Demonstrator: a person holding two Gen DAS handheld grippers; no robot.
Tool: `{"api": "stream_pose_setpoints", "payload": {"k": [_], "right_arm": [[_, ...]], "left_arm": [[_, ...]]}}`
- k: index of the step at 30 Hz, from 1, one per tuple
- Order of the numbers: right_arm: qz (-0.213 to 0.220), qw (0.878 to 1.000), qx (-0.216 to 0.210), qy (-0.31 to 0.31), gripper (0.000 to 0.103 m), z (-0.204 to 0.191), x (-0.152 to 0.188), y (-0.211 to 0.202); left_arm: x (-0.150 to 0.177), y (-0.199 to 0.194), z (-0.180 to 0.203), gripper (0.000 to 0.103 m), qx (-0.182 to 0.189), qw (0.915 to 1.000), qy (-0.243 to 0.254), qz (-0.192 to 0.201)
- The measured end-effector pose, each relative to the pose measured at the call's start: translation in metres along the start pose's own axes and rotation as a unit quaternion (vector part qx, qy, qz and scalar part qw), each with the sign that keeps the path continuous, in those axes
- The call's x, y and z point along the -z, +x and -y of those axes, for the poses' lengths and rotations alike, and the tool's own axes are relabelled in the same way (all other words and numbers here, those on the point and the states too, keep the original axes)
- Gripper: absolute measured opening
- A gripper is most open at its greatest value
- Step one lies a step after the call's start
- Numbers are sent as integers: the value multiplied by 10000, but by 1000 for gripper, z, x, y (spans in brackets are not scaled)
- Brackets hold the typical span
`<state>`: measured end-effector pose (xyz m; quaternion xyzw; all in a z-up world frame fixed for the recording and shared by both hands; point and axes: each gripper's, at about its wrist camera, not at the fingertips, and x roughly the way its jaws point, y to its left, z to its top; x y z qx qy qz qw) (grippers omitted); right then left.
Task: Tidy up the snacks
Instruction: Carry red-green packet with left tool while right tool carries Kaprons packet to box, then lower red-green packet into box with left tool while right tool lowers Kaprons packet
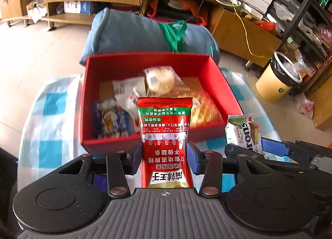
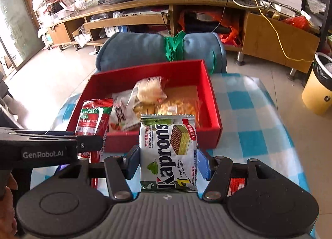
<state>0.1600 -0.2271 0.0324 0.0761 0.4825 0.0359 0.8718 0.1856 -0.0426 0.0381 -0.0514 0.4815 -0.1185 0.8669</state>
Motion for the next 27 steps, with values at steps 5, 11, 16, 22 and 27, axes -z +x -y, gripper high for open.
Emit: {"api": "stream_pose_setpoints", "payload": {"k": [5,11,16,22,27], "right_arm": [[87,9999,-49,-12,52,-2,-12,3],[155,9999,-57,16,52,-1,-21,6],[210,9998,-50,18,52,1,-29,9],[267,9996,-55,32,52,3,-39,13],[284,9996,-63,30,52,3,-45,17]], "left_arm": [[-11,4,-1,53,-39,10000,-26,51],[-17,6,-1,53,-125,9999,3,97],[-24,7,0,53,-155,9998,18,133],[-31,11,0,53,-214,9996,52,173],[-37,14,-1,53,-255,9995,38,182]]}}
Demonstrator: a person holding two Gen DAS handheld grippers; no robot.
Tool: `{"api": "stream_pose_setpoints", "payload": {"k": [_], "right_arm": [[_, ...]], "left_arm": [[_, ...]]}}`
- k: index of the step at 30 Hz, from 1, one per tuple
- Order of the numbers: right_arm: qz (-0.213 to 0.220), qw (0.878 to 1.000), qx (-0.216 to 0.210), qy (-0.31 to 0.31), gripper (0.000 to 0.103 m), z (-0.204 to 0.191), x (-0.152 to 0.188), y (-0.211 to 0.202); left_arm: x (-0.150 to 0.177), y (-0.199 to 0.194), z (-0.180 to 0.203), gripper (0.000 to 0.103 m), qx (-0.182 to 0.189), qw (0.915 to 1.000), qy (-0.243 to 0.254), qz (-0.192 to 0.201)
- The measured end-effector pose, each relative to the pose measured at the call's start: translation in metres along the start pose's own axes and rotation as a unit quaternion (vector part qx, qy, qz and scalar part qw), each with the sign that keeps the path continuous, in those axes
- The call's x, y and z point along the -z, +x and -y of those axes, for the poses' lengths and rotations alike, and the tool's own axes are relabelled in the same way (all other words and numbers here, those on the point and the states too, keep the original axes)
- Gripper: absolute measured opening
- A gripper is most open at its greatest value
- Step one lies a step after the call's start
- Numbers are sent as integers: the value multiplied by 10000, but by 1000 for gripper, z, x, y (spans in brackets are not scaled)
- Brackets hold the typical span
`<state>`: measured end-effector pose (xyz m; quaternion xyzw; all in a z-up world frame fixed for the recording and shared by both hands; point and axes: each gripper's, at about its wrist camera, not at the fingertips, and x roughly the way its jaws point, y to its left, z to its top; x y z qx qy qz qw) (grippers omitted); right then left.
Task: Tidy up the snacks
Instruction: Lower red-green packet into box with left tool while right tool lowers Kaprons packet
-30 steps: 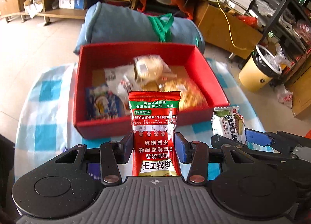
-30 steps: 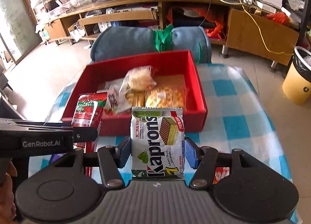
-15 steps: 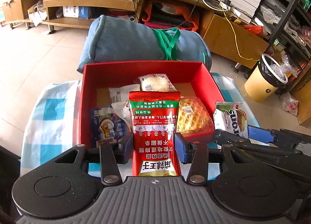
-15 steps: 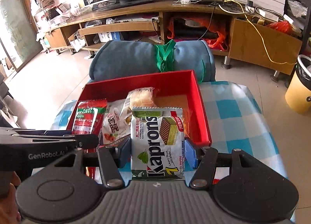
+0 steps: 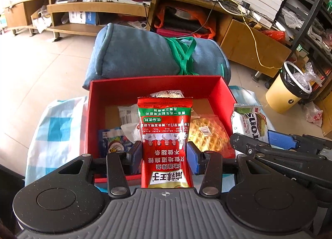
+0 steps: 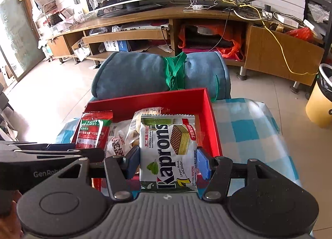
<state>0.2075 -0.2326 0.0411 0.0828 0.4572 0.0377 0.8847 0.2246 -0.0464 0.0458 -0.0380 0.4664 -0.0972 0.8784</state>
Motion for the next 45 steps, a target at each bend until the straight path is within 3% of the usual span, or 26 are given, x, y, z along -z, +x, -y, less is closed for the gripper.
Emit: {"api": "stream_pose_setpoints", "payload": {"k": [45], "right_arm": [[-383,9992,49,-69,52,3,-28,78]], "left_arm": [[-33,52,-12,54,-450,9988,-108,-139]]}}
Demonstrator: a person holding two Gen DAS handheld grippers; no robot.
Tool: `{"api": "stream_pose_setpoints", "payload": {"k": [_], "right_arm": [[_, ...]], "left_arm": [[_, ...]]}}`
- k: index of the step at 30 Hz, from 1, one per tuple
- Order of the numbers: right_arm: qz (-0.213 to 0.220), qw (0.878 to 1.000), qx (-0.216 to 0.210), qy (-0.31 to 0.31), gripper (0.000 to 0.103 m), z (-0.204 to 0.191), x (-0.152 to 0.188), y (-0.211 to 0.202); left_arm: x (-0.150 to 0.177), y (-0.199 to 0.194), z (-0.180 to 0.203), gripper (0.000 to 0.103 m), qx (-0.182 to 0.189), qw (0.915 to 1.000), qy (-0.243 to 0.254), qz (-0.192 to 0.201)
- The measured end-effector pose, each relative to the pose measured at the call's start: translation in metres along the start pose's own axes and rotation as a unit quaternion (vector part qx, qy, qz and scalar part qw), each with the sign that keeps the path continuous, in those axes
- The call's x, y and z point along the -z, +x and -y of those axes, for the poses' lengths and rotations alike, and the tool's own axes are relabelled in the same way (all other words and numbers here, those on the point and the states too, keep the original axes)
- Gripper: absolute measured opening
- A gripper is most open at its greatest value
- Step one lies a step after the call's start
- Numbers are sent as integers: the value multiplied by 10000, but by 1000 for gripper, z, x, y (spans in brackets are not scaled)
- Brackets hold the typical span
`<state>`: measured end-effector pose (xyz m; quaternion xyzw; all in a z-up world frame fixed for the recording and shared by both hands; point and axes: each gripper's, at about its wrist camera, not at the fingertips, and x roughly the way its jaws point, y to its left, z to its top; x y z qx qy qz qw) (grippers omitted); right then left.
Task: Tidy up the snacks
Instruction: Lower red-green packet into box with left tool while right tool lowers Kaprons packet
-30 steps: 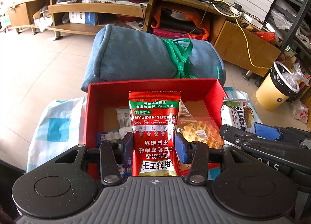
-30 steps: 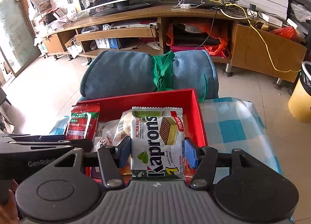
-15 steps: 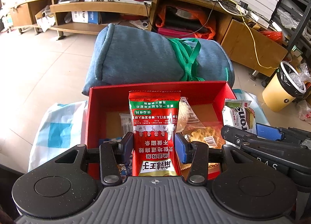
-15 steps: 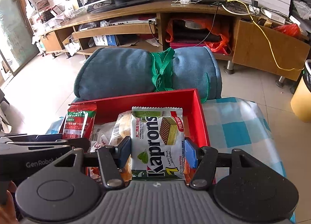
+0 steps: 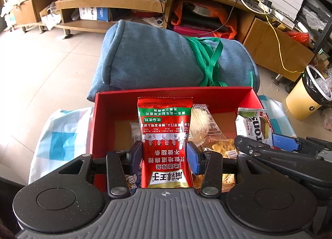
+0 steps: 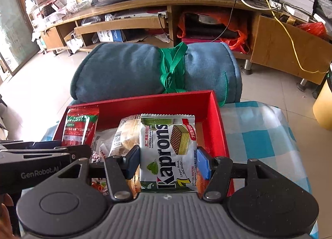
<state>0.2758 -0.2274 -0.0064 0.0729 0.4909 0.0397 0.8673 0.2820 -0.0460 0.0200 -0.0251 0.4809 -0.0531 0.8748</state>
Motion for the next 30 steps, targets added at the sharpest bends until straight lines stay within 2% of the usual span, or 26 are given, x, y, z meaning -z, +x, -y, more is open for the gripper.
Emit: {"api": "stream_pose_setpoints", "payload": {"k": [16,30], "right_arm": [[-276,9996,12,-48,53,1,2,32],[-379,9992,44,-102,54,-1,5,39]], "left_arm": [[1,25,1,54,-148,9996,14,-234],[4,34,0,55,-238,9991,-14,-357]]}}
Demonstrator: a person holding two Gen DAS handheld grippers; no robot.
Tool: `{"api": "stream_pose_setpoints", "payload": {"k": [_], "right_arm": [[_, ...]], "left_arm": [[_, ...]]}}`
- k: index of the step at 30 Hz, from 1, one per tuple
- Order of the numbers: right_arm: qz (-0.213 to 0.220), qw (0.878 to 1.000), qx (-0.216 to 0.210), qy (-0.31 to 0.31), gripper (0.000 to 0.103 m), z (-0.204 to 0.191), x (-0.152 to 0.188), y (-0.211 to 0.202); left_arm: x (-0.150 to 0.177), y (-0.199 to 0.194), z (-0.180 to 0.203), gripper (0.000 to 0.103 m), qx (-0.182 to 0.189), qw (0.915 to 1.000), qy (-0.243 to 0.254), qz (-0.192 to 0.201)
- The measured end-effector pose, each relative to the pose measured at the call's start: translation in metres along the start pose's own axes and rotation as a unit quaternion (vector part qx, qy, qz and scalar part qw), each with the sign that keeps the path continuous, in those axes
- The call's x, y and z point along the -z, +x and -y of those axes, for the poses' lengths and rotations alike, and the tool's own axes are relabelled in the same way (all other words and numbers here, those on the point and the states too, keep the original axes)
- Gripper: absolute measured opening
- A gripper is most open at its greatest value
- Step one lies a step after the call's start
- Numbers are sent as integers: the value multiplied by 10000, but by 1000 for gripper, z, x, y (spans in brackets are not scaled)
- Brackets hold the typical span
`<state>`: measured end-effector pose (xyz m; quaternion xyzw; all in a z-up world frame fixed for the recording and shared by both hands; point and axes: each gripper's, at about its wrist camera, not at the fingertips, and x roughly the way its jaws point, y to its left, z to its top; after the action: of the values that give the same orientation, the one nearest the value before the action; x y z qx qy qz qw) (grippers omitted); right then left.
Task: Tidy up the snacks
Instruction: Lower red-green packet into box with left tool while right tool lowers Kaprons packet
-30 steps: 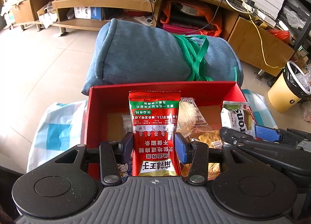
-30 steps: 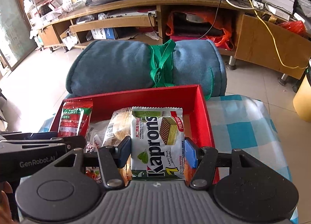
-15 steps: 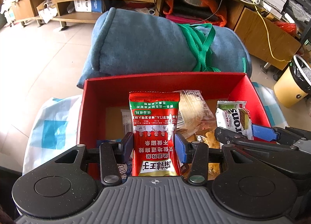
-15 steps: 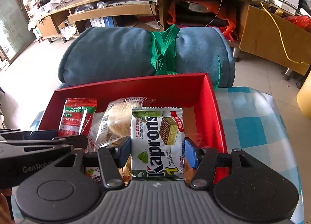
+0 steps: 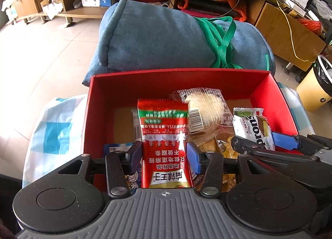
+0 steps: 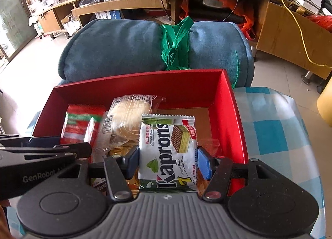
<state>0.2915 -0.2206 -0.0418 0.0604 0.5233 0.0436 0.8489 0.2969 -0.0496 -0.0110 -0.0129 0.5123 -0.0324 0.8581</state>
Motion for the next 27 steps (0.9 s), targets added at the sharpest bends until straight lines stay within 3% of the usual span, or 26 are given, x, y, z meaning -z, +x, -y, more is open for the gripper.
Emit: {"api": "stream_pose_setpoints", "payload": {"k": [11,27], "right_arm": [[-62,9999,122,-27,62,2,2,0],[250,9995,171,82,69,4,3,-34]], "left_arm": [[0,-4,-2,64,-10,10000,-46,33],[5,-33,-3,73,133,9994,-74,327]]}}
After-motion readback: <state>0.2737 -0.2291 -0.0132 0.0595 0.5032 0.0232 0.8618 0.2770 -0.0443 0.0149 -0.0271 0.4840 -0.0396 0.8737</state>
